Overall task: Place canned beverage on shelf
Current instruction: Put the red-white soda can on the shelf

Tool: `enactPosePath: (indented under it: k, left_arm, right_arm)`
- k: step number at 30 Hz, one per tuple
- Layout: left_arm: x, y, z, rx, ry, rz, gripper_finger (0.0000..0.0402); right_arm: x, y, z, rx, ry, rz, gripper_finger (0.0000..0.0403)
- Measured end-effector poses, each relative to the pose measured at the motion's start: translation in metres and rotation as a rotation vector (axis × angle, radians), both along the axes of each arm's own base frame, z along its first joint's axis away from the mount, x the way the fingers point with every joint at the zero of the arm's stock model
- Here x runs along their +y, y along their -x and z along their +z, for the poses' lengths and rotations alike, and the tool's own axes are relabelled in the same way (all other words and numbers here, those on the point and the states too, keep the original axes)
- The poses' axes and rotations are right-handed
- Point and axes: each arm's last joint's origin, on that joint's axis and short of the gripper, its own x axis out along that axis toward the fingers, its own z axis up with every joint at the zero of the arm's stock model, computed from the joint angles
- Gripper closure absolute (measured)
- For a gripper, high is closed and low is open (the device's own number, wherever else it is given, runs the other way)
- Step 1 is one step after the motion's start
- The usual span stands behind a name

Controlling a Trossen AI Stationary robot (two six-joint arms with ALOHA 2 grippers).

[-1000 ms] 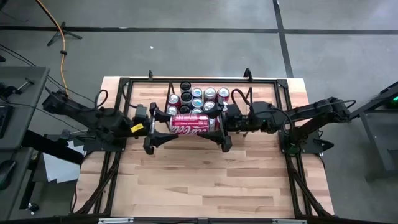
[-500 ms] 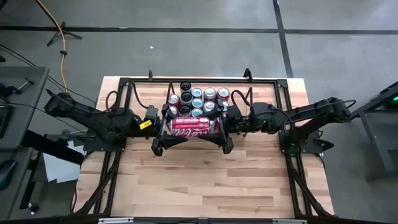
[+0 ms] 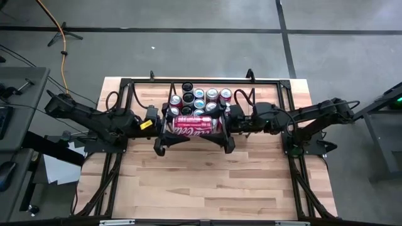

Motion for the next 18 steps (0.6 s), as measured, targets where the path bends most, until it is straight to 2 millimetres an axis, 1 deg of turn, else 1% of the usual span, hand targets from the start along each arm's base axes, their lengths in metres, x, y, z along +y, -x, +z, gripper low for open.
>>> enactPosePath:
  k: [2,4,8,12,18]
  left_arm:
    - [0.001,0.000,-0.001,0.008,-0.005,0.017,0.0163]
    - [0.001,0.001,0.000,0.008,-0.002,0.033,0.0164]
    - [0.003,0.005,0.002,0.015,-0.027,0.053,0.0166]
    - [0.006,0.015,0.004,0.052,-0.029,0.063,0.0167]
    - [0.014,0.035,-0.005,0.229,0.016,0.087,0.0167]
  right_arm:
    - [0.000,0.000,-0.001,0.008,-0.003,-0.005,0.0030]
    - [0.000,-0.001,-0.001,0.008,-0.005,-0.009,0.0018]
    - [-0.002,0.000,0.000,0.009,-0.006,-0.029,0.0038]
    - [-0.005,0.008,0.004,0.033,-0.004,-0.039,0.0042]
    - [-0.012,0.035,0.013,0.137,0.010,-0.085,0.0042]
